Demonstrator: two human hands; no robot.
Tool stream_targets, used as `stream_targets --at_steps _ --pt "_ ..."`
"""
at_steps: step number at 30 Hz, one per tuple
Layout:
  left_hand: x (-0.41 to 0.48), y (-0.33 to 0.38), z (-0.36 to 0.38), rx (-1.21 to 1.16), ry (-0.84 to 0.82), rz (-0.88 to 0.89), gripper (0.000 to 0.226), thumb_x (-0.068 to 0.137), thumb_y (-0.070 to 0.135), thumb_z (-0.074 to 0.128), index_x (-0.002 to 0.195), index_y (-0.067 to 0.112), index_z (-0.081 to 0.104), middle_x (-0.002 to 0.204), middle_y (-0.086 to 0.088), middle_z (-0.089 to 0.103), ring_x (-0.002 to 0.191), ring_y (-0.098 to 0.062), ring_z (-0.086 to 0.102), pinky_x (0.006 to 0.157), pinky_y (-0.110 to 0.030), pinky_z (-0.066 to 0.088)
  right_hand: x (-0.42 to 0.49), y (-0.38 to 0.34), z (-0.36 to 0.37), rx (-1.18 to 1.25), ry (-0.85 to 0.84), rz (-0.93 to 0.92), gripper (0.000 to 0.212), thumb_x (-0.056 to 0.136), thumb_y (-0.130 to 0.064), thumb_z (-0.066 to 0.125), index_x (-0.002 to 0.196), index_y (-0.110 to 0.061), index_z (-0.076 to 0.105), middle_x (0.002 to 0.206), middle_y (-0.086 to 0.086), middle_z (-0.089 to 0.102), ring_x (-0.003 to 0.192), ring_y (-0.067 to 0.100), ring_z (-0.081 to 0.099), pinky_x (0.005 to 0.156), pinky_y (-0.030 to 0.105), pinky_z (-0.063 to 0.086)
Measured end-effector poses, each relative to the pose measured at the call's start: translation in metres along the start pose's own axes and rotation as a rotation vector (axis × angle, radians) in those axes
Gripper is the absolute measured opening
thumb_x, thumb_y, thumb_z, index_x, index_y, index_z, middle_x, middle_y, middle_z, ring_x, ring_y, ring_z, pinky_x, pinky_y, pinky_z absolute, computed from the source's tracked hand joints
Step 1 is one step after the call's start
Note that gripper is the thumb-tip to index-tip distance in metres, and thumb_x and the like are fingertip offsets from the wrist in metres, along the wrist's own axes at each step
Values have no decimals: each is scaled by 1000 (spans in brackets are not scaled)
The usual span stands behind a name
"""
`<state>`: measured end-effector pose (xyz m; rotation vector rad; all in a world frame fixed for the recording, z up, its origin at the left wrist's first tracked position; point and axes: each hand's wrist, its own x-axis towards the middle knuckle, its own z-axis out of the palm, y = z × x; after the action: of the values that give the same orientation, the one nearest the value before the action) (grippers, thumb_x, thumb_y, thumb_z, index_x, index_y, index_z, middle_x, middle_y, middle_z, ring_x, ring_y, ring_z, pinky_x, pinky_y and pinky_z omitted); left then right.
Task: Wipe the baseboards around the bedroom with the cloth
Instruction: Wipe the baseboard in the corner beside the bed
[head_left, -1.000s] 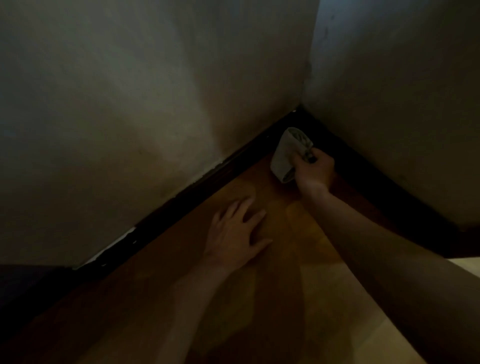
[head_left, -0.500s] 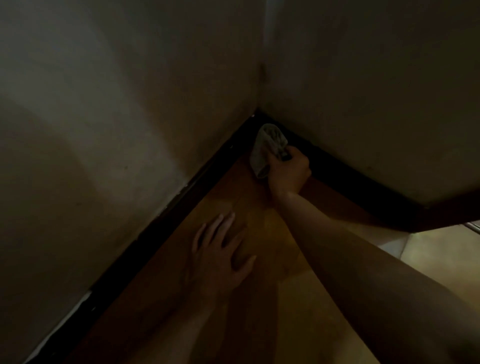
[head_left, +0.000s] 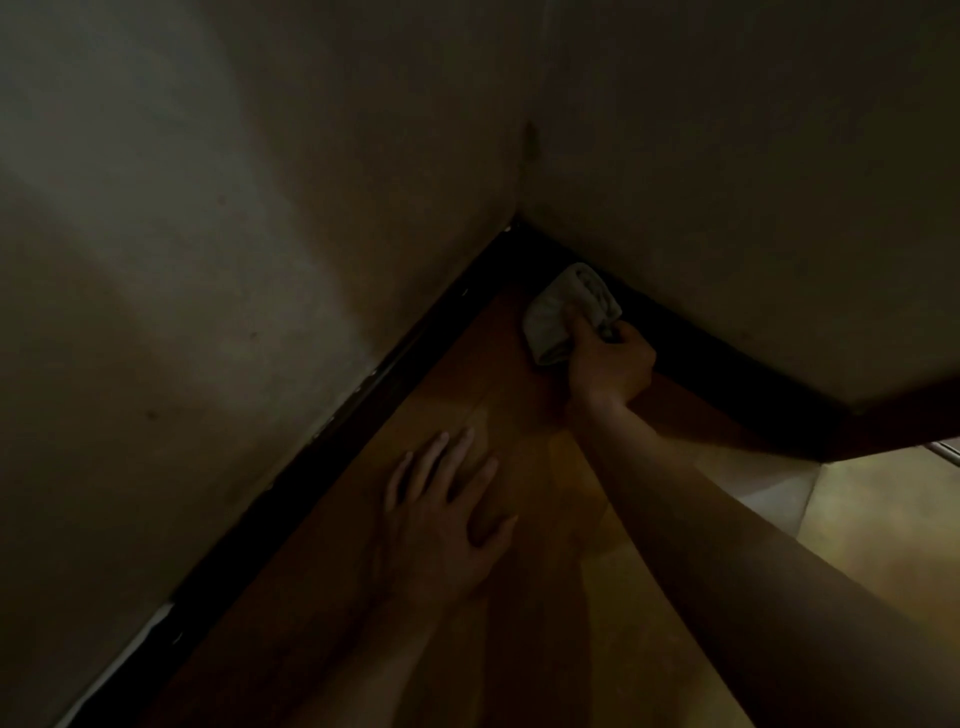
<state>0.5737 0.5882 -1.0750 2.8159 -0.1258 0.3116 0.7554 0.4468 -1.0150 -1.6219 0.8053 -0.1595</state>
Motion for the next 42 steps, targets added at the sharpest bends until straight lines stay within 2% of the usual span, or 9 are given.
stream_targets --at_steps 4,12,16,21,24,27,34,39,42 --pt "1 2 -2 4 -18 -8 55 86 62 55 132 32 66 157 2 45 145 -22 41 114 -52 31 -4 -13 12 2 -45 6 25 78 -35 85 88 -17 70 82 -7 64 85 14 65 75 27 55" --pt "1 2 -4 24 -35 -1 62 87 63 51 143 36 57 156 2 45 145 -22 40 115 -51 29 5 2 -19 -35 26 35 48 81 -36 82 117 -8 69 103 1 65 100 18 64 95 37 55" --pt "1 1 -3 5 -28 -2 59 87 62 54 139 35 61 156 2 46 145 -22 40 114 -52 32 -3 -5 -11 -79 -47 59 42 89 -40 74 116 -8 70 117 9 70 110 25 65 99 38 53" --pt "0 1 -2 24 -62 -4 62 88 62 53 144 37 54 157 3 45 146 -22 38 115 -51 29 2 -7 -29 -233 -48 16 44 90 -45 72 113 -7 72 115 11 71 110 28 66 93 32 52" --pt "15 -11 -3 12 -119 105 63 89 62 50 145 36 53 156 3 44 146 -21 37 116 -52 27 7 -4 -46 -253 -49 8 41 85 -47 76 107 -12 74 103 7 72 101 26 68 92 41 56" --pt "42 -26 -7 -23 -212 275 60 91 62 50 143 34 55 158 4 41 147 -20 35 117 -52 28 6 -15 -56 -284 -101 14 36 83 -45 78 103 -15 72 92 -1 64 92 19 65 88 37 57" --pt "52 -28 -9 -72 -246 376 57 89 59 55 141 35 57 157 4 43 148 -19 33 120 -48 23 -13 -53 -104 -382 -277 26 29 82 -39 81 102 -22 69 107 4 70 95 23 69 85 43 60" --pt "54 -25 -13 -76 -259 384 62 88 58 58 145 35 54 159 3 41 148 -21 35 120 -48 24 -28 -67 -135 -566 -273 -77 29 86 -39 77 106 -19 70 90 -6 64 74 4 59 57 16 46" --pt "54 -26 -14 -69 -271 390 62 88 58 59 145 33 55 160 2 39 148 -22 35 120 -49 25 -40 -50 -128 -598 -262 -68 35 88 -39 74 114 -17 71 98 -5 67 83 9 63 58 16 45"
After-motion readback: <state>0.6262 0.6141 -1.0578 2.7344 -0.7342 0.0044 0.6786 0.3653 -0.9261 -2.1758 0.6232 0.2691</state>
